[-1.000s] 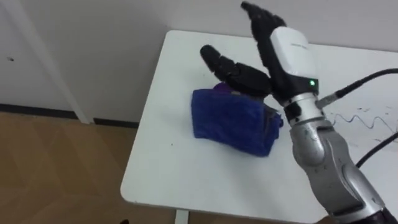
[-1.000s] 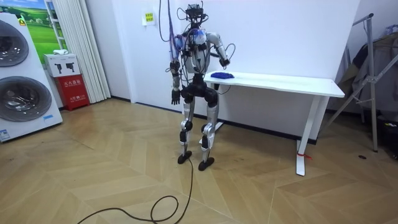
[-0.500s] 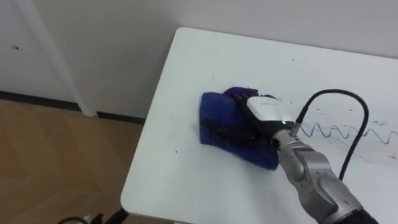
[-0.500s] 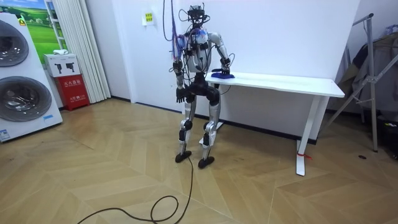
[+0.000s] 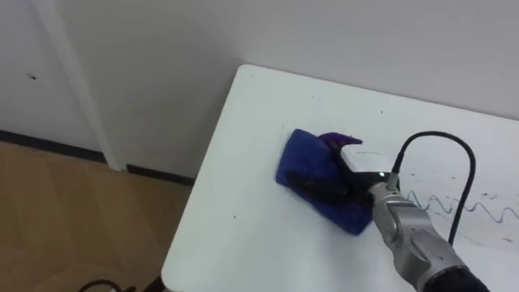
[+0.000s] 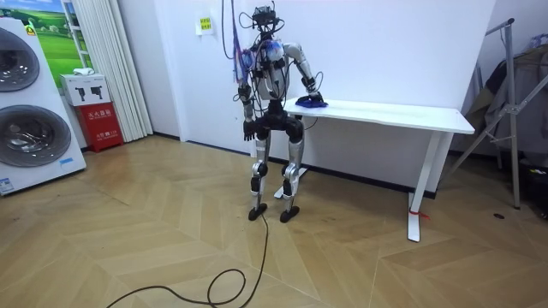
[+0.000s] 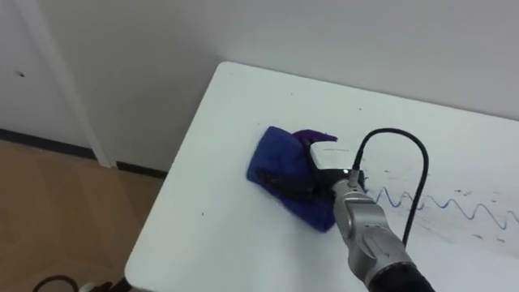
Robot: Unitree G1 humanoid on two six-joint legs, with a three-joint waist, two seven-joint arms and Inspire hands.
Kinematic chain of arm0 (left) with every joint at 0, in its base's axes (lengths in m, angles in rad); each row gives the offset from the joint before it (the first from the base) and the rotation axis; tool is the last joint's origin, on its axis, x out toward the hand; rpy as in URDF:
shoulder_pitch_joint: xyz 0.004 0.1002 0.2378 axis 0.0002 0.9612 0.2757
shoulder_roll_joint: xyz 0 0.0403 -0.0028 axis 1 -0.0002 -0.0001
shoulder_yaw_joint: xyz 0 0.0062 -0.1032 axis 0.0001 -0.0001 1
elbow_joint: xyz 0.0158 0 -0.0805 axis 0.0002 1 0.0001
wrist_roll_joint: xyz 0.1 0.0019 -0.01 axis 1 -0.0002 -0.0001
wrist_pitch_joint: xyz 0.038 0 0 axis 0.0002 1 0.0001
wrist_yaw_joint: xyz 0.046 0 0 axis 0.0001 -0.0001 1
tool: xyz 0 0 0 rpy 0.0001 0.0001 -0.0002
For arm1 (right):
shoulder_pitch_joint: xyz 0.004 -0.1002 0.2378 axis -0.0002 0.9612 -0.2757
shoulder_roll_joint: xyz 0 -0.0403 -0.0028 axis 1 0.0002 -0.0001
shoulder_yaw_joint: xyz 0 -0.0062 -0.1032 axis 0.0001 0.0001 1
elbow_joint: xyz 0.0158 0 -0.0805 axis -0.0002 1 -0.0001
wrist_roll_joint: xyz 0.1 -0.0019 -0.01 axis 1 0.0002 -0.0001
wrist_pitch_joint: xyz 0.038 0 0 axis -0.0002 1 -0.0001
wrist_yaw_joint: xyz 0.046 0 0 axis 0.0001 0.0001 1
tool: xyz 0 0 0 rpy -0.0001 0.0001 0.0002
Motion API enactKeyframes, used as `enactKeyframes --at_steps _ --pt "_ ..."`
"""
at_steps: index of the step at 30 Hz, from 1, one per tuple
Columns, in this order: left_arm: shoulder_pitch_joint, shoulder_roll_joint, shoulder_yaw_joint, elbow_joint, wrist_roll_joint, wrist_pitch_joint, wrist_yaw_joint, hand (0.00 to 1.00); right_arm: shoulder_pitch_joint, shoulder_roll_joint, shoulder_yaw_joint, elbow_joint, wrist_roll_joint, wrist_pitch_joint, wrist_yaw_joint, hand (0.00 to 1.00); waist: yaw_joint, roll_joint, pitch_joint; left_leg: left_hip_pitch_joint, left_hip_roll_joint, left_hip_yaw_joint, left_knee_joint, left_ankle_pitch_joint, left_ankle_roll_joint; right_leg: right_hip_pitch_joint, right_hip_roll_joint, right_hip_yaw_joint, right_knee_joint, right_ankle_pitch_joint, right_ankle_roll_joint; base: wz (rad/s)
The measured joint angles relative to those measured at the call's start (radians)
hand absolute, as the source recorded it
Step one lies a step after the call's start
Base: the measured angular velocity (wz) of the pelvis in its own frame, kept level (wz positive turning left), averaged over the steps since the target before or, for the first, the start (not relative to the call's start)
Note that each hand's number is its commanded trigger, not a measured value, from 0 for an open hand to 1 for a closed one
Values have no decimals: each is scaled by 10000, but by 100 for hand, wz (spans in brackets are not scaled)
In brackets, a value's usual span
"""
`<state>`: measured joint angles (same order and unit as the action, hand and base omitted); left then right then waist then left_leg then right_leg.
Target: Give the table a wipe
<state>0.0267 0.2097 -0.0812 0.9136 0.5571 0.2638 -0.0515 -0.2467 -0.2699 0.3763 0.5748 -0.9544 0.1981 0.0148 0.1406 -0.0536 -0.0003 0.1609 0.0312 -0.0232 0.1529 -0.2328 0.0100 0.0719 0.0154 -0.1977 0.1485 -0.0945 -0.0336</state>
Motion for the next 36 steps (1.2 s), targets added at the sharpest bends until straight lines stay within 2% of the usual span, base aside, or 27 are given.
enactKeyframes --at_steps 6,11,17,20,23,25,27,30,34,36 --pt "-6 -62 -3 -12 0 11 -1 0 -132 119 -703 -35 -379 127 -299 100 -5 -44 -32 0 -84 -9 19 27 52 9 -108 -91 47 -44 54 1" --pt "-12 -62 3 -345 -28 122 -22 0 151 121 -865 -552 -376 277 -375 100 -9 -110 -75 0 -93 25 67 26 64 25 -125 -144 41 -77 105 3" --pt "-35 -62 16 -796 -48 126 -30 0 348 161 -925 -1051 -285 344 -336 100 -19 -87 -62 -10 -94 61 67 27 66 27 -152 -181 40 -85 118 0" --pt "-41 -64 -14 -809 -253 127 -26 0 356 160 -921 -1154 -206 434 -332 100 -61 -9 -14 -17 -91 60 51 16 83 17 -150 -185 41 -85 119 0" --pt "-41 -83 -28 -813 -684 128 -20 0 345 177 -908 -1240 118 474 -328 100 -76 57 -16 -51 -75 63 -20 13 86 -31 -130 -181 55 -86 118 0" --pt "-40 -139 -28 -813 -728 130 -20 0 380 291 -895 -1458 139 689 -211 100 -19 138 -36 -54 -62 108 -50 13 85 -59 -103 -121 58 -88 113 -7" --pt "-47 -264 -29 -809 -784 136 -5 0 372 384 -722 -1798 127 1105 -25 100 42 223 -70 -18 -60 237 -32 14 85 -167 -89 11 176 -94 104 -20" --pt "-107 -373 -13 -772 -895 137 17 0 336 438 -545 -2063 111 1295 127 100 63 300 -19 19 -64 454 -11 16 87 -239 -83 182 237 -98 99 -22" --pt "-105 -402 0 -778 -1330 140 243 0 382 507 -670 -1924 467 1197 -107 100 -12 311 -1 33 -62 542 -52 13 91 -270 -57 294 238 -97 99 -8" --pt "-55 -345 28 -697 -1610 130 485 0 516 503 -1069 -1361 1165 604 -625 100 -166 282 -14 26 -58 487 -52 9 96 -220 -86 152 196 -97 100 12"
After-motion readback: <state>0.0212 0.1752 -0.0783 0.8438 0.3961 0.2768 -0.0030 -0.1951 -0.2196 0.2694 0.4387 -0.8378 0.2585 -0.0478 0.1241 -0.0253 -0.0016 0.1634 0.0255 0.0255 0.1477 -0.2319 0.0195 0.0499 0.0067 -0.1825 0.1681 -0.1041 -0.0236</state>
